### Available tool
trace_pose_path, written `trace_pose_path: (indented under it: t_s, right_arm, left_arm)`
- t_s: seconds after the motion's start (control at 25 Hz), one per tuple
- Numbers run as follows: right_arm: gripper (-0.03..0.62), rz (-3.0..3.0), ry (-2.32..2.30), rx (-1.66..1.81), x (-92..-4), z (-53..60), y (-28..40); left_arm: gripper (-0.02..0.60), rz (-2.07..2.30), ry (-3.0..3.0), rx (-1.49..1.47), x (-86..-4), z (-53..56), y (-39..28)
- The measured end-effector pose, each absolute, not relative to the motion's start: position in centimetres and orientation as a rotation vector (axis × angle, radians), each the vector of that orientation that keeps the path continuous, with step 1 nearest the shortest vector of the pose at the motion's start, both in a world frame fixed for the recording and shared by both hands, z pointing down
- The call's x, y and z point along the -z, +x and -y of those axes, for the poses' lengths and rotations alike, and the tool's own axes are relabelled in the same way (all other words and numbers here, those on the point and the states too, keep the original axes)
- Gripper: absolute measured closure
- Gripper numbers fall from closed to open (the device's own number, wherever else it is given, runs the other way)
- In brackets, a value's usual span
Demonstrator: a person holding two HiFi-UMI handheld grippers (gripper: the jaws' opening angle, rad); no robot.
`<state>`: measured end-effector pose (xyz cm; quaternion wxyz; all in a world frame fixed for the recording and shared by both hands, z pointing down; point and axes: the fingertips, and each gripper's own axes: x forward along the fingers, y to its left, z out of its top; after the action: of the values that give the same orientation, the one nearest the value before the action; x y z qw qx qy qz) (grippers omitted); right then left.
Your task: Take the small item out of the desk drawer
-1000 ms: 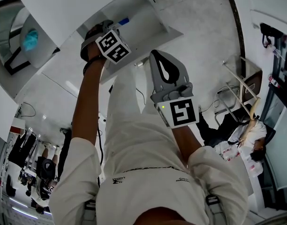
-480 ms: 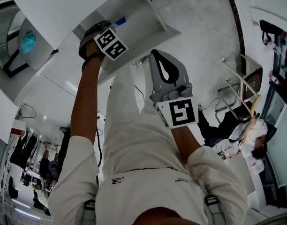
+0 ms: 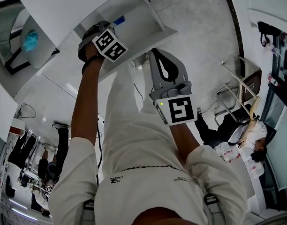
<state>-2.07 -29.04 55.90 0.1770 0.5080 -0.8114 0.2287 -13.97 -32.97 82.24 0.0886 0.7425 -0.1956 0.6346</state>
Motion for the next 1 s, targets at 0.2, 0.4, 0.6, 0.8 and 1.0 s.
trace_pose_path:
  t_s: [0.2,0.4,0.6,0.8,1.0]
  right_arm:
    - [0.594,2.317,1.428,-0.606,-54.0,28.4,-1.6]
    - [0.594,2.328,1.435,-0.589,-51.8,27.8,-0.7]
    - [0.594,2.352,1.432,-0.541,-48.9,27.2,-0.2]
    - [0.594,2.378,1.428,-0.501,-45.7,26.4,0.0]
    - [0.594,2.420,1.432,-0.458,-42.5,26.2,-0.3]
  left_arm:
    - [0.503,0.655,2.230,-1.860,-78.6,32.9,-13.3]
    - [0.503,0.770,2.260,-1.787,-73.0,32.9,-12.9]
    - [0.503,0.944,2.285,-1.733,-67.4,32.9,-12.7]
    - [0.503,1.085,2.296,-1.601,-62.1,32.3,-12.0]
    - [0.503,1.174,2.296,-1.450,-56.9,31.5,-11.8]
